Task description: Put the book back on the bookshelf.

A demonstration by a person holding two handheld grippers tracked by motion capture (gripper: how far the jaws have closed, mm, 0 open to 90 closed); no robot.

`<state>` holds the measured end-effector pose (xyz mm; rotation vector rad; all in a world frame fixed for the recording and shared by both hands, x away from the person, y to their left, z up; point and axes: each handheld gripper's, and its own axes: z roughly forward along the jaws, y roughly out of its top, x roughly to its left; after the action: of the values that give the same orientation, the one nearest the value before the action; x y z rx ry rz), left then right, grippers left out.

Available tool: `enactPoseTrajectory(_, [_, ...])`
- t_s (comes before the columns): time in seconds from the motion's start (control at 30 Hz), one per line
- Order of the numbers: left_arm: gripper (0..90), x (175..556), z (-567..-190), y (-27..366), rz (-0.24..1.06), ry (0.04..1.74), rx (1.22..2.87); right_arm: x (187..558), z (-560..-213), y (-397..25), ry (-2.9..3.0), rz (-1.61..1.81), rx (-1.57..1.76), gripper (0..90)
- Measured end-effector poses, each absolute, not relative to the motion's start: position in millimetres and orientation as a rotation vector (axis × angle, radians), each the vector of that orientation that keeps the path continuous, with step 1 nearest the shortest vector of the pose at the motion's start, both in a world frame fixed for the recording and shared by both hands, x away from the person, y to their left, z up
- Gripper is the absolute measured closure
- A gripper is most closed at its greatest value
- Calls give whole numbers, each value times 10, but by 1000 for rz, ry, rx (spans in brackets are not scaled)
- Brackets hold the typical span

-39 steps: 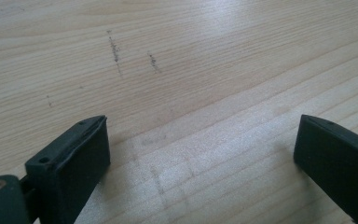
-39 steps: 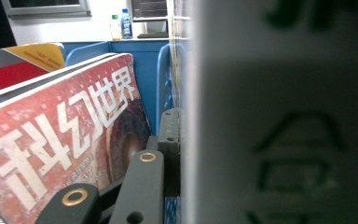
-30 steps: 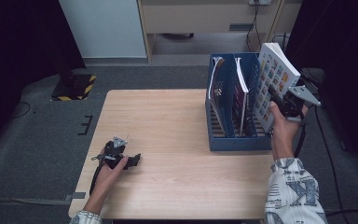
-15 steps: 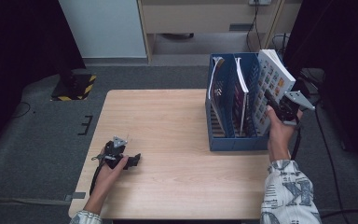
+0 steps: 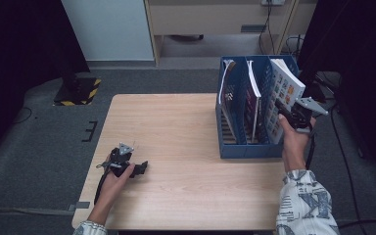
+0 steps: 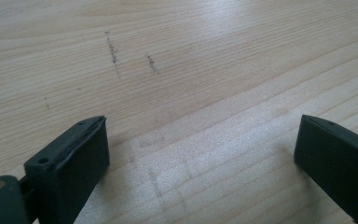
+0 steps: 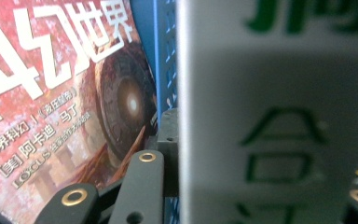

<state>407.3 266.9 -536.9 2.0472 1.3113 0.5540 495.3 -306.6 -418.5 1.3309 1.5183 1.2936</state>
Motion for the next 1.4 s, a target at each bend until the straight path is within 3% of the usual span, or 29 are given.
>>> enactPoseTrajectory(1.07, [27, 4075, -5367, 2661, 555, 1306, 2052, 4829, -4049, -3115, 1583, 1354, 1258, 695])
enactPoseTrajectory(1.4, [28, 4077, -5367, 2661, 552, 1305, 2052, 4814, -4018, -3109, 1507, 1329, 1258, 733])
